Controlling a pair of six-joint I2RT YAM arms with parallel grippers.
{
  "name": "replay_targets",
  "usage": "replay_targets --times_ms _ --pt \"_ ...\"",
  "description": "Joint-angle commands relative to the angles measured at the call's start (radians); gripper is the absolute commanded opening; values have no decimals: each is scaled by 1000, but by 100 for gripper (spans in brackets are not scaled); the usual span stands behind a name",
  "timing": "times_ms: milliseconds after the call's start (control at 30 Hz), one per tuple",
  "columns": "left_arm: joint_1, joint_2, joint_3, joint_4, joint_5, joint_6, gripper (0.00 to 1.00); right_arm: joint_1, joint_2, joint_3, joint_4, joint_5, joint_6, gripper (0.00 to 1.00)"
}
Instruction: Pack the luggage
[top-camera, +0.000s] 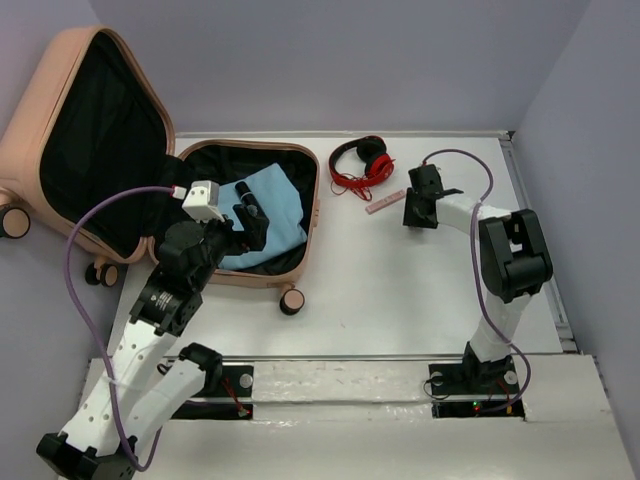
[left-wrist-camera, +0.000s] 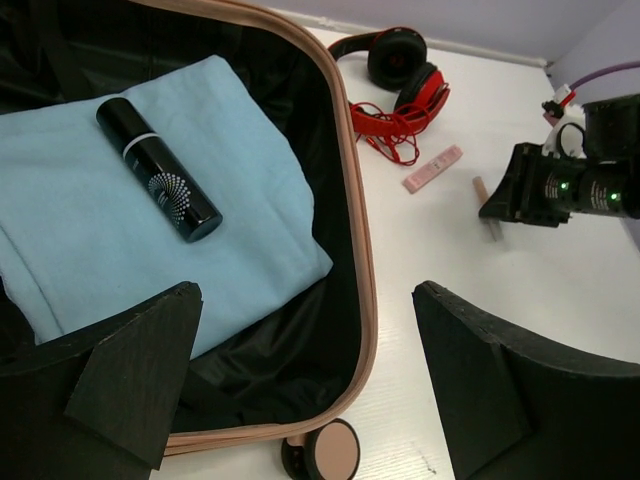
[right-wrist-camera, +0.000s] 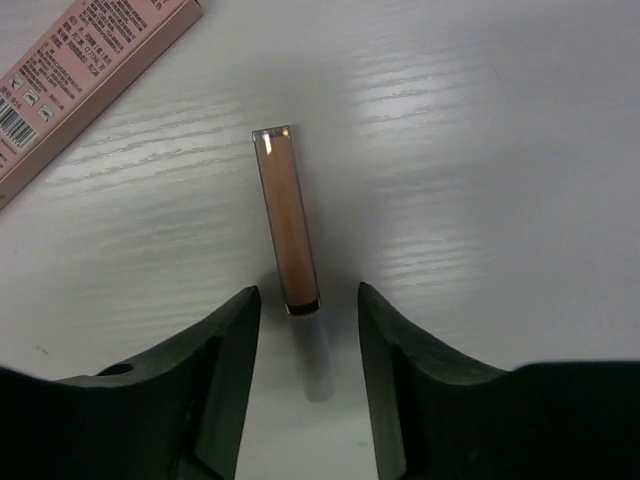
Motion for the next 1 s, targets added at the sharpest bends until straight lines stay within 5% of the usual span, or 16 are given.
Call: replay_targets --times_ms 0,33,133,233,400,600,633,667,767,900,967 --pt "-5 14 2 49 14 62 99 1 31 63 -5 -15 -24 35" --pt "-5 8 -2 51 17 65 99 1 22 61 0 8 -21 19" --pt "-5 3 -2 51 19 75 99 1 -16 69 -2 26 -19 7" --pt "-5 -2 -4 52 25 82 99 1 -107 55 0 7 -18 7" --pt "-3 -8 -1 54 16 80 99 206 -270 87 50 -105 -22 7" --pt "11 -14 -4 49 -12 80 99 394 -140 333 171 -294 86 7" --pt "12 -14 -5 49 -15 80 99 408 -101 389 176 -324 106 11" --pt "14 -12 -4 46 -21 82 99 429 -31 488 182 -352 117 37" --pt "14 -12 -5 42 -30 83 99 429 35 589 146 -349 151 79" --pt "14 -15 -5 42 -27 83 99 386 -24 471 141 -257 137 83" --pt "14 -20 -4 43 -17 82 99 330 -82 337 144 -193 154 73"
